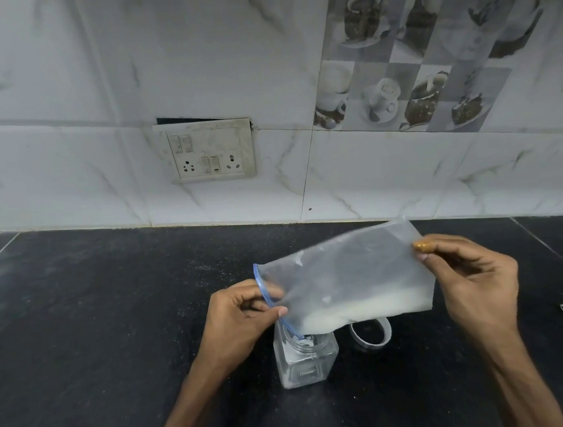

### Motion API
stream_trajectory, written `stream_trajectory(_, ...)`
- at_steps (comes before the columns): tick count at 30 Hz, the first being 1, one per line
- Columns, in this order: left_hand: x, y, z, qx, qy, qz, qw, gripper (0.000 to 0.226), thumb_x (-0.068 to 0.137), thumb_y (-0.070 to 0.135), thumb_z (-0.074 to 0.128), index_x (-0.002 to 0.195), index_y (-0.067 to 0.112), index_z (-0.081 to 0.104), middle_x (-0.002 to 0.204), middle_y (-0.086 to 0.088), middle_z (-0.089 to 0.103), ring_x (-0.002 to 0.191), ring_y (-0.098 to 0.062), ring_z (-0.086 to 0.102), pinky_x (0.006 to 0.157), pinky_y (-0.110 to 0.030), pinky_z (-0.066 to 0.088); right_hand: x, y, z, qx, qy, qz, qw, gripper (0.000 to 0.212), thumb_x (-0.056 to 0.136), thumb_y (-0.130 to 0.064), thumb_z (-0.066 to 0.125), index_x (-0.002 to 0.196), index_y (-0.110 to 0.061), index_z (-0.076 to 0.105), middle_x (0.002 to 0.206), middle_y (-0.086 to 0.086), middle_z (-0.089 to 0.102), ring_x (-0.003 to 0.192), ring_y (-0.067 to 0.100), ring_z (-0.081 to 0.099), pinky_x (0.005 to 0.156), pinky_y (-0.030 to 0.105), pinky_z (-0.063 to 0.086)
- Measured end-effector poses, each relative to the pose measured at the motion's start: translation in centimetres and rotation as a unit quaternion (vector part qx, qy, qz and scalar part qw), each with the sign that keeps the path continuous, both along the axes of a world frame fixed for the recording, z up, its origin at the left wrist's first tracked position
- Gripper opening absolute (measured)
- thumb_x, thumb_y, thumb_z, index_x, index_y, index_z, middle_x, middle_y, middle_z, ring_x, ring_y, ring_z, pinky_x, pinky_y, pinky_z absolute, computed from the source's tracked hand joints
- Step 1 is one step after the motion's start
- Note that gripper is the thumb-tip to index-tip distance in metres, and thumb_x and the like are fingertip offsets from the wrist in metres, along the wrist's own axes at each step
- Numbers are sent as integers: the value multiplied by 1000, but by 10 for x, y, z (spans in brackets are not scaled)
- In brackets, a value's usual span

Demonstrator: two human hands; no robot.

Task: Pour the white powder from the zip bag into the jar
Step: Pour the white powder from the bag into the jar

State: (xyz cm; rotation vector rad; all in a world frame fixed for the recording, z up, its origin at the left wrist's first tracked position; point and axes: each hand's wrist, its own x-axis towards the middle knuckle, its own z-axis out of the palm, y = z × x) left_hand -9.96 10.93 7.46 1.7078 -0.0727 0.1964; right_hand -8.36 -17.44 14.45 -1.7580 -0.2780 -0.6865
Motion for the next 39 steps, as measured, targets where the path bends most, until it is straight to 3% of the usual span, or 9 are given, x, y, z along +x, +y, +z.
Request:
stream_trajectory(3, -1, -1, 1, 0, -1, -2, 1000, 30, 69, -5, 85, 75, 23, 78, 87, 12, 77, 56, 0, 62, 60, -12, 55, 0, 1, 2, -2, -1, 3, 1000, 33, 77, 11, 71, 85, -21, 77, 86, -18, 74, 86, 3, 70, 82, 13, 52)
stream_trajectory(6, -1, 0, 1, 1, -1, 4, 1000, 30, 69, -5, 85, 75, 23, 78, 87, 9, 77, 57, 0, 62, 60, -12, 55, 0, 0, 0, -20, -1, 13, 1000, 27, 77, 13, 71, 90, -11, 74, 89, -20, 74, 89, 2, 69, 83, 13, 52)
stream_trajectory(10, -1, 1, 0, 2, -2, 8, 1000, 28, 68, -4, 85, 75, 23, 78, 90, 7, 77, 57, -2, 63, 61, -13, 56, -2, -6, -5, -49, 29, 66, 996, 45, 71, 13, 74, 111, -6, 69, 113, -2, 71, 111, 12, 65, 93, 21, 52)
stream_trajectory(12, -2, 1, 1, 5, -2, 9, 1000, 28, 69, -3, 85, 76, 23, 78, 90, 7, 77, 57, -2, 62, 61, -13, 56, -4, -8, -5, -39, 45, 68, 996, 50, 71, 15, 74, 115, -8, 67, 119, 1, 68, 112, 15, 65, 91, 23, 54)
stream_trajectory(15, -2, 2, 1, 10, -3, 11, 1000, 29, 69, -2, 86, 76, 25, 78, 89, 8, 77, 58, -2, 63, 62, -15, 57, -7, -7, -3, 15, 59, 58, 996, 52, 72, 12, 73, 114, -17, 65, 112, -3, 71, 98, 11, 69, 84, 22, 57)
stream_trajectory(17, -2, 1, 1, 9, -3, 12, 1000, 28, 69, -2, 86, 76, 24, 78, 90, 7, 77, 58, -3, 63, 63, -16, 58, -9, -6, -4, 19, 58, 39, 997, 55, 72, 11, 74, 115, -21, 62, 96, -1, 73, 86, 11, 70, 81, 20, 57)
stream_trajectory(20, -1, -1, 1, 12, -3, 9, 1000, 26, 69, -2, 85, 76, 22, 78, 91, 5, 77, 58, -3, 64, 63, -16, 58, -9, -6, -3, 36, 60, 24, 997, 57, 73, 12, 74, 120, -16, 57, 80, 1, 73, 76, 10, 71, 77, 18, 56)
stream_trajectory(26, -1, -1, 0, 15, -5, 12, 1000, 26, 69, -2, 86, 77, 22, 79, 92, 6, 77, 58, -2, 65, 61, -14, 57, -13, -5, 0, 38, 52, 2, 998, 55, 74, 5, 75, 113, -31, 59, 86, -1, 75, 77, 10, 71, 78, 19, 57)
stream_trajectory(39, 1, -3, -2, 12, -6, 21, 1000, 27, 68, -4, 85, 76, 21, 78, 90, 8, 77, 55, 0, 61, 60, -12, 54, -13, 0, -4, 46, 47, 8, 998, 47, 72, -5, 76, 112, -26, 62, 88, 0, 76, 80, 12, 72, 79, 20, 57)
